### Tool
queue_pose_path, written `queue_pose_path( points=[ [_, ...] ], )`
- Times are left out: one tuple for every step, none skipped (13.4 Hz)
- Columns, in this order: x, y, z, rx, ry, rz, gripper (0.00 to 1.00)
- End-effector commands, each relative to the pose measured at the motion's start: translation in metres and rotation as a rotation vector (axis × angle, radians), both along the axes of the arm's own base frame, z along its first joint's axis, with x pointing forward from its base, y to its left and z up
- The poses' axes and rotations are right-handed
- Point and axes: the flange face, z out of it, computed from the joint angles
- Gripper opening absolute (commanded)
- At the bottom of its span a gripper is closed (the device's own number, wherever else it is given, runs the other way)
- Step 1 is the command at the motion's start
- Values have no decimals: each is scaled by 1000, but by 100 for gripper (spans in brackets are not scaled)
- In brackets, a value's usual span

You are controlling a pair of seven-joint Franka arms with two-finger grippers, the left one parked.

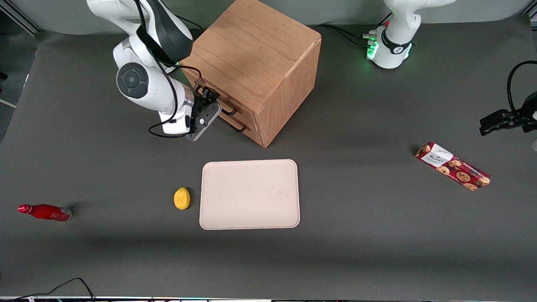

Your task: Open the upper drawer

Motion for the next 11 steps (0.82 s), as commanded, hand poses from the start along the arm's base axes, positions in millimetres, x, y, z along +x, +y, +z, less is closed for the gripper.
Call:
queue_pose_path(
  points=[
    [-8,-2,-11,21,11,7,100],
    [-8,-2,-16,24,22,9,100],
    [-7,-2,-19,28,27,13,100],
    [-7,-2,-19,29,25,14,100],
    [-8,-1,-22,30,26,14,100],
    [-9,0,-25,29,28,17,100],
    [-11,2,-26,29,27,20,100],
    [-11,2,-27,30,23,19,100],
    [-12,4,-28,31,23,23,100],
    [-13,4,-31,29,27,23,100],
    [-12,4,-32,30,27,21,100]
  ],
)
